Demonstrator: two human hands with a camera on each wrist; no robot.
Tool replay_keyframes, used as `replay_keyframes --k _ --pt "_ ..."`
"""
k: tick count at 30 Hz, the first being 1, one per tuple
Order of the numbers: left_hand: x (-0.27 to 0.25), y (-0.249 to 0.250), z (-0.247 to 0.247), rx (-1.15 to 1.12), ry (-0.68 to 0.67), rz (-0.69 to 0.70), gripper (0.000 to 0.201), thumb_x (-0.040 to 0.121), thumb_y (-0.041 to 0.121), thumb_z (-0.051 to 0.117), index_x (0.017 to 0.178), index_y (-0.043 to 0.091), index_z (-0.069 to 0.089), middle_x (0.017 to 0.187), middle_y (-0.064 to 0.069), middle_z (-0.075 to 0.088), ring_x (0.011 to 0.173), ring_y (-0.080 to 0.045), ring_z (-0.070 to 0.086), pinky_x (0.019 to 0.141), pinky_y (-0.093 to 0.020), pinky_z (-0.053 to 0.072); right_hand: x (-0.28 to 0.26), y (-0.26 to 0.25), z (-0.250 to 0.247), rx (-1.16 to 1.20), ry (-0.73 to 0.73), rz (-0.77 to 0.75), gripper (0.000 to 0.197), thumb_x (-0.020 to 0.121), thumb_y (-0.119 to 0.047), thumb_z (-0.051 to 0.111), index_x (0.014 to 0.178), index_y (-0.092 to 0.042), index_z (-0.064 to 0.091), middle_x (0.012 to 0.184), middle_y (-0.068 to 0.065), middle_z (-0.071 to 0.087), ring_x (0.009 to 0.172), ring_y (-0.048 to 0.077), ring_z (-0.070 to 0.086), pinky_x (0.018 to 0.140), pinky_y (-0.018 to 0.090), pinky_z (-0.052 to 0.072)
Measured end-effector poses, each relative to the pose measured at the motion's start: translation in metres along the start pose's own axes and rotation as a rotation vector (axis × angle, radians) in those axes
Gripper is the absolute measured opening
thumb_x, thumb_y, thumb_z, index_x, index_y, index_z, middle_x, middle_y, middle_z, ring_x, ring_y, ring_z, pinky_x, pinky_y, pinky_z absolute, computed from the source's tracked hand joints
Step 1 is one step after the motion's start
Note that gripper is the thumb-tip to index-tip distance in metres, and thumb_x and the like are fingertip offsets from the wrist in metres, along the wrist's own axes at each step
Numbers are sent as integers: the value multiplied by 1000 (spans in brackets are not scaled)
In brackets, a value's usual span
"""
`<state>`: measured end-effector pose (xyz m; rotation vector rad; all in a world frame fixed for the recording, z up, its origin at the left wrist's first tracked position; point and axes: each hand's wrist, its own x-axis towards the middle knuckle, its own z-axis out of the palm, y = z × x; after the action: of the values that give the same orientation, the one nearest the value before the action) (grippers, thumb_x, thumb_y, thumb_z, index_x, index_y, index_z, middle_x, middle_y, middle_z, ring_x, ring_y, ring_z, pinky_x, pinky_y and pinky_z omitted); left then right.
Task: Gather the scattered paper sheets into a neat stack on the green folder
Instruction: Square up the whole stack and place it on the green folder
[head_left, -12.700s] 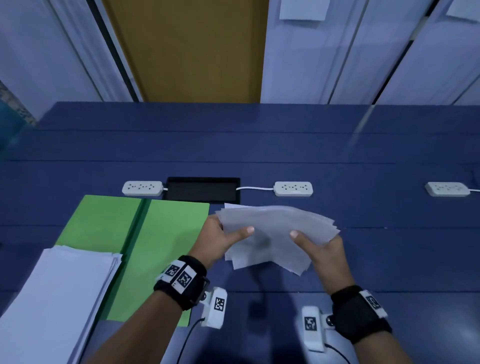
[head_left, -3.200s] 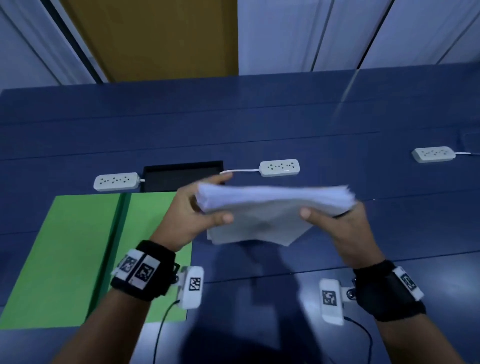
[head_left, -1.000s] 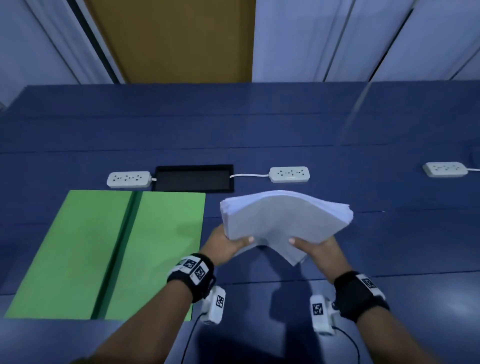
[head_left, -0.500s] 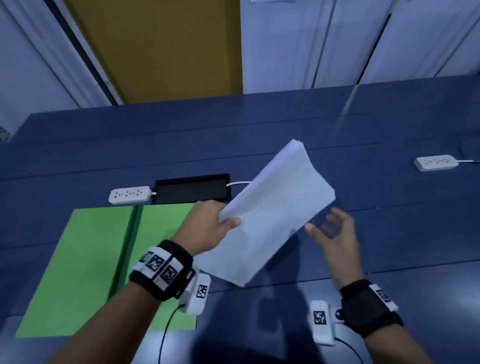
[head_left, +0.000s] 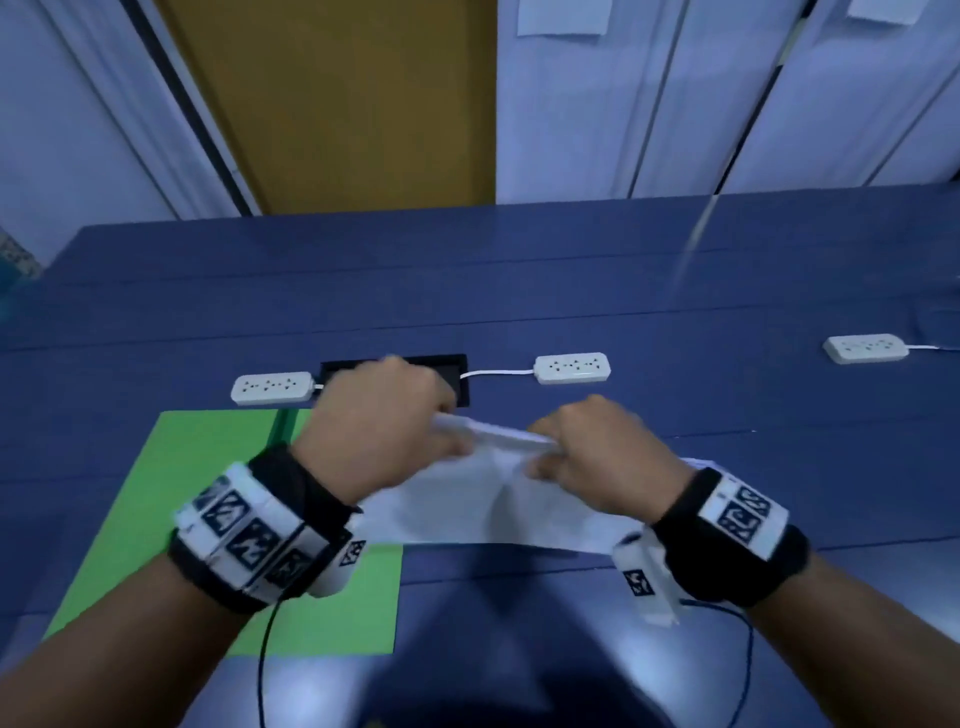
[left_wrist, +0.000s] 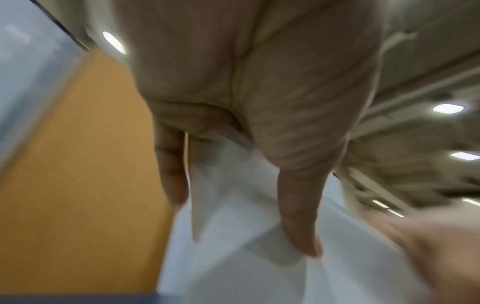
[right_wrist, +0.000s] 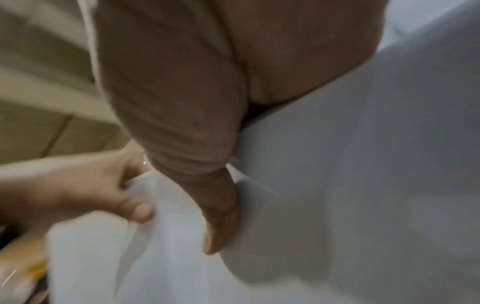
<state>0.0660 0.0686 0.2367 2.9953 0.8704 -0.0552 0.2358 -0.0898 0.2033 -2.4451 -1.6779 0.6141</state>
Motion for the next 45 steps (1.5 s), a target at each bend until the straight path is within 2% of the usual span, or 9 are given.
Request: replay_keyframes --k 3,5,9,12,18,24,29,39,45 --pt "-33 -63 -4 -451 383 -354 83 62 77 82 134 41 59 115 13 72 108 -16 67 87 -37 54 -24 37 -21 551 53 41 9 92 -32 80 84 -28 79 82 -7 78 80 15 75 70 31 56" --pt "-57 -72 27 -1063 300 -478 122 48 78 88 153 46 34 139 9 61 131 -14 55 106 -39 44 -38 54 -25 950 79 39 12 92 -21 78 102 -18 83 102 2 82 93 21 80 76 27 60" --pt "-63 -12 90 -1853 -103 -61 135 57 64 92 163 30 16 159 -6 46 152 -29 36 123 -48 31 -34 55 -2 1405 142 -7 34 89 -6 64 117 -14 80 130 15 73 120 32 71 94 39 60" --pt "-44 17 86 -2003 -77 -53 105 57 51 97 146 16 53 146 -14 60 134 -32 58 102 -43 54 -23 53 16 1502 125 -39 38 90 -3 59 121 -15 79 136 17 69 125 33 68 102 45 57" --pt "-21 11 91 -1837 37 -92 46 85 -1 81 125 18 71 129 -7 72 120 -25 69 97 -36 56 -13 69 36 1390 210 75 31 90 -11 71 121 -6 76 126 14 75 121 36 70 104 47 57" --pt "-5 48 103 -1527 350 -377 21 95 15 75 88 34 80 96 8 80 90 -8 75 86 -37 59 -2 44 67 1313 526 159 16 96 -11 74 111 -16 78 112 0 81 107 17 76 98 44 58" --pt "-6 42 57 -1599 369 -117 22 82 22 83 91 42 81 101 7 81 96 -11 76 85 -31 61 -10 42 38 1383 753 18 22 93 -4 74 108 -20 77 115 0 80 110 17 74 93 30 60" --pt "1 13 164 -1668 -107 -237 70 66 21 98 128 17 65 125 -4 75 121 -27 68 107 -46 53 -9 84 106 1331 319 152 35 85 2 80 118 -11 75 118 6 79 114 24 74 105 49 57" --pt "17 38 139 -1580 140 -398 9 81 24 88 88 28 82 97 2 81 91 -16 78 88 -43 61 1 63 90 1412 527 233 37 88 -3 80 121 -19 73 120 2 79 113 21 74 98 43 59"
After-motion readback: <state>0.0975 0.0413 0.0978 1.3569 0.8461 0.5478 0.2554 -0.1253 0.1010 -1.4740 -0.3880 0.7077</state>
